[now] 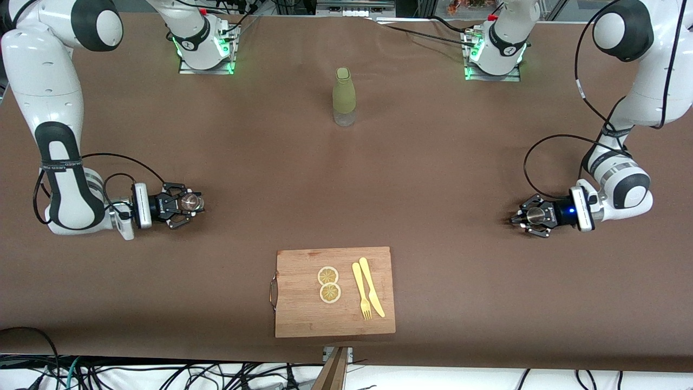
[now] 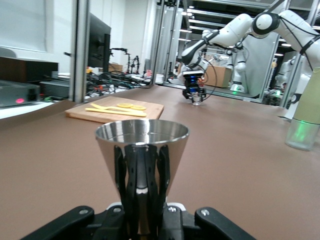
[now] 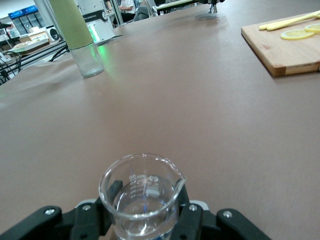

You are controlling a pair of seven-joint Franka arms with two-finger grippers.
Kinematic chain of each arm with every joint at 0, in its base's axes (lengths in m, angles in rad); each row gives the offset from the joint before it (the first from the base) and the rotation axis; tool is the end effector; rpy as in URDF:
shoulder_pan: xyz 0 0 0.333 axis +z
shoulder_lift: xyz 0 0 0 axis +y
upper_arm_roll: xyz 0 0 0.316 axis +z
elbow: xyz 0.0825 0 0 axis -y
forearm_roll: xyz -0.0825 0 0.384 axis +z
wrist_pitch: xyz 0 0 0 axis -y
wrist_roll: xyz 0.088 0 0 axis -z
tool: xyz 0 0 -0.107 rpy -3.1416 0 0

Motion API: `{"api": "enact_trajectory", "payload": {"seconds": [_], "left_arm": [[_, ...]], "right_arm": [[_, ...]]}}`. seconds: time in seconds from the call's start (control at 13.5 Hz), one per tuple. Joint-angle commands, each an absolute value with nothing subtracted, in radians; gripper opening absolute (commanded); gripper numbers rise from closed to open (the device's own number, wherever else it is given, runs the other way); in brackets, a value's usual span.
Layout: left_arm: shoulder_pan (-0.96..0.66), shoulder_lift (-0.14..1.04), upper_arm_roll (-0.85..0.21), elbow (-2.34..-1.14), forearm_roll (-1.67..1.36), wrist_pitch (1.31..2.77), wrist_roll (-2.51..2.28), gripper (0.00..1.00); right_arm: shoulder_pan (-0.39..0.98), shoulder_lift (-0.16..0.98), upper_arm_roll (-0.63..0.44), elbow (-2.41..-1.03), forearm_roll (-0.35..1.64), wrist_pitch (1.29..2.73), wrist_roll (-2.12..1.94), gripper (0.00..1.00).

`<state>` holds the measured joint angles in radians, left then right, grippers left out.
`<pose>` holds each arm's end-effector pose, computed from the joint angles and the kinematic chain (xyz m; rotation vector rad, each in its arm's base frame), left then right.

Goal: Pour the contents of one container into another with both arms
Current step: 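Lift and carry the beaker and jigger toward each other with both grippers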

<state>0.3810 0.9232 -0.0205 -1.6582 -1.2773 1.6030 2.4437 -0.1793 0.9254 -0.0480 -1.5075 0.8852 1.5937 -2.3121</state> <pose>0.5959 0.1190 0.0847 1.5042 -1.1256 1.1159 0.6247 -0.0578 0.1048 -1.4229 -1.5472 -0.5957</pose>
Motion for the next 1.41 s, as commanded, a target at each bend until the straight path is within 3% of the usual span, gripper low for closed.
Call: {"api": "enact_trajectory", "payload": {"seconds": [0.0,0.44,0.67,1.33], "left_arm": [[0.318,0.917,-0.012,-1.669,-1.315,1.594,2.473,0.0],[0.19,0.91,-0.012,-1.7,-1.443,1.618,2.473,0.0],[0.109,0.904,-0.012,-1.724,-1.528,1.672,2.48,0.0],[-0.121,0.818,-0.012,-1.873,-1.851,1.801,2.53,0.0]], "right_arm": [[-0.154,0.905,-0.049,-1.49,0.896,1.589,-2.252,0.31],[-0.054,0.833,-0.046,-1.486,0.897,1.6,-2.111,0.31],[0.004,0.827,-0.048,-1.381,0.888,1.588,-1.972,0.31],[0.196,0.825,-0.055,-1.238,0.822,1.615,-1.685,0.32]]}}
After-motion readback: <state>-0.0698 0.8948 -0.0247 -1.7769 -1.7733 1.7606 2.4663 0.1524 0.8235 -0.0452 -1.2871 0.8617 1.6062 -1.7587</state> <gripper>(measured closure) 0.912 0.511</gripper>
